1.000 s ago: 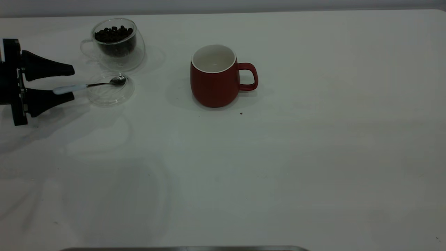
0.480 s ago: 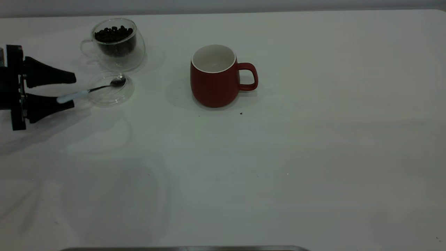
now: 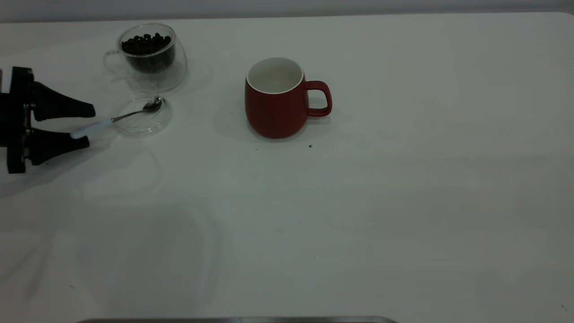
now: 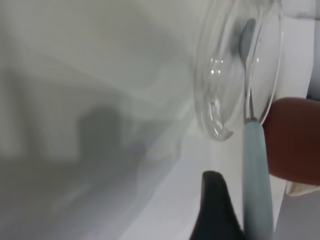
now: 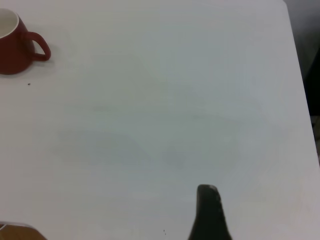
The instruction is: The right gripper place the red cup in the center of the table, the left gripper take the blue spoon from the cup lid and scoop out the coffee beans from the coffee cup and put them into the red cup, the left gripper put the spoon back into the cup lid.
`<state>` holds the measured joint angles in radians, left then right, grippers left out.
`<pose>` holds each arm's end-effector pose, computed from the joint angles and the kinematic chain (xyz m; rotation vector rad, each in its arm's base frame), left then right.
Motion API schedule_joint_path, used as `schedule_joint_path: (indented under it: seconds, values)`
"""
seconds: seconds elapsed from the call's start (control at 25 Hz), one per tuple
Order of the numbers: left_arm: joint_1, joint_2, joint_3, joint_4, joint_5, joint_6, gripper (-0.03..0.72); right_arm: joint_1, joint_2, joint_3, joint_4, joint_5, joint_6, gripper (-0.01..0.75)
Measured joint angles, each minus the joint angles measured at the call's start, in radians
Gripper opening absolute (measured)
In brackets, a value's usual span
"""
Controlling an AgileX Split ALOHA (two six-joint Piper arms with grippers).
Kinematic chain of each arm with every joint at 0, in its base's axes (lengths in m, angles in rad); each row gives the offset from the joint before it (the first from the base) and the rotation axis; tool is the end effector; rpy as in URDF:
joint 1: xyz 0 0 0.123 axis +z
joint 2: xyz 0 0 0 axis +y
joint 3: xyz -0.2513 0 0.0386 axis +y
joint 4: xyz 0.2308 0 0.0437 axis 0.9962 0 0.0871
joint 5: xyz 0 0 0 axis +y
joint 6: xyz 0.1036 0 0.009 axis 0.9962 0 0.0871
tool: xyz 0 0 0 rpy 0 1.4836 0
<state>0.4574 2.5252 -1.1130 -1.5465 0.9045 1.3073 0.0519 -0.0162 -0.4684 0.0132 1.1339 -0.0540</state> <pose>0.3238 0.0683 -0.0470 -0.7335 2.4717 -1.2095 0.0198 0.0023 0.2482 -0.1140 2.1298 0.0148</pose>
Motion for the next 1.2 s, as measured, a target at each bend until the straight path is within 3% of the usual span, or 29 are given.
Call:
schedule_joint_path:
  seconds: [0.24,0.4,0.56,0.72,0.84,0.92,1.0,1.08,1.2]
  values:
    - [0.169,-0.071,0.0,-0.027,0.039,-0.053,0.57,0.0,0.0,0.0,0.0,0.0,0.0,0.582]
    - [0.26,-0.151,0.0,-0.146,0.196,-0.149,0.57,0.0,0.0,0.0,0.0,0.0,0.0,0.582]
    - [0.242,-0.312,0.001,-0.129,0.212,-0.189,0.57,0.0,0.0,0.0,0.0,0.0,0.0,0.582]
    - [0.111,-0.517,-0.001,-0.095,0.228,-0.183,0.57,0.0,0.0,0.0,0.0,0.0,0.0,0.582]
    - [-0.059,-0.673,-0.039,0.187,0.123,-0.194,0.57,0.0,0.0,0.0,0.0,0.0,0.0,0.582]
    - [-0.22,-0.756,-0.051,0.565,-0.04,-0.33,0.57,0.0,0.0,0.0,0.0,0.0,0.0,0.582]
    - [-0.357,-0.801,-0.051,0.944,-0.109,-0.603,0.57,0.0,0.0,0.0,0.0,0.0,0.0,0.582]
    - [-0.47,-0.813,-0.062,1.317,-0.065,-0.902,0.57,0.0,0.0,0.0,0.0,0.0,0.0,0.582]
    - [-0.591,-0.821,-0.092,1.733,0.159,-1.288,0.57,0.0,0.0,0.0,0.0,0.0,0.0,0.582]
